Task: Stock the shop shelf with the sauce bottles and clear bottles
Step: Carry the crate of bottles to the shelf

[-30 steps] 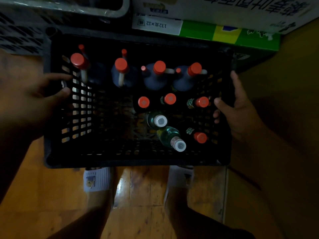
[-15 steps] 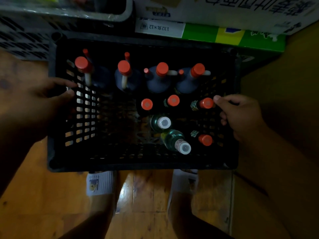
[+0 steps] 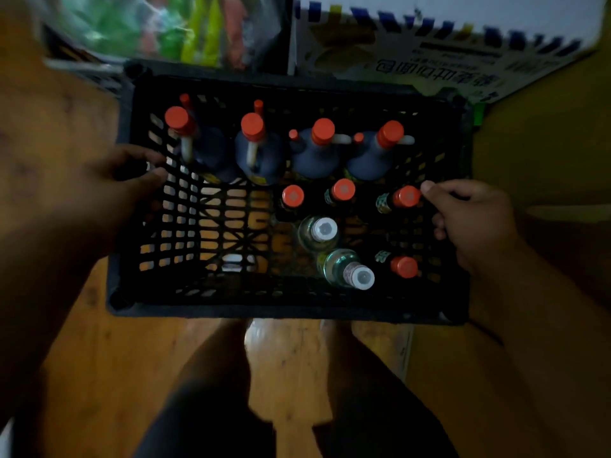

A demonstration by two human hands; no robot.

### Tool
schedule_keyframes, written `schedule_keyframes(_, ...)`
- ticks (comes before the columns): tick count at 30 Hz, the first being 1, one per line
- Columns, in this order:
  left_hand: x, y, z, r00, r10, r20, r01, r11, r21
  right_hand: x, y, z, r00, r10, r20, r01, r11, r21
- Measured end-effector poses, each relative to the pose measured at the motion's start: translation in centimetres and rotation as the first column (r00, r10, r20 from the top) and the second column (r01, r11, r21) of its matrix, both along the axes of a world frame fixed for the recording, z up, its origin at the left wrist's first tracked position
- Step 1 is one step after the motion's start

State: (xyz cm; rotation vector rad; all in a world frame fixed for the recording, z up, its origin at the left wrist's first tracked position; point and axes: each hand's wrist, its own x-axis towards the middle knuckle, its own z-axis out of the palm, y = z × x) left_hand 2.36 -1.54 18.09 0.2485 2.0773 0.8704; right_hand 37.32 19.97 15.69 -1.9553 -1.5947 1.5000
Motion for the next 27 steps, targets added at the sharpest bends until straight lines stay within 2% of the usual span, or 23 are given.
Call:
schedule_keyframes(6,1.5,-5.0,16.4,0.992,0.126,0.014,-0.126,0.992,0.007,-0.6,-1.7,16.3,0.994,0.098,-0.049,-0.095,0.994,0.061)
schedule_keyframes(9,2.5,-8.0,22.2,0.981,0.190,-0.037,-0.188,0.981,0.052,-1.8,-2.3,22.6,0.982,0.181,-0.049,-0.176,0.980,0.092)
schedule_keyframes(13,3.1,-11.0,27.3,0.943,0.332,-0.031,-0.328,0.940,0.090,-4.5,-2.5,28.8,0.951,0.309,-0.028,-0.303,0.945,0.123)
schedule_keyframes(21,1.4,-18.0,32.7,0.881,0.473,0.001,-0.468,0.872,0.139,-11.9,-4.5,34.2,0.885,0.465,-0.024,-0.452,0.870,0.197)
schedule_keyframes(27,2.3,-21.9,34.6,0.779,0.625,-0.041,-0.614,0.775,0.153,-17.4,-4.7,35.1,0.775,0.630,-0.041,-0.613,0.766,0.191)
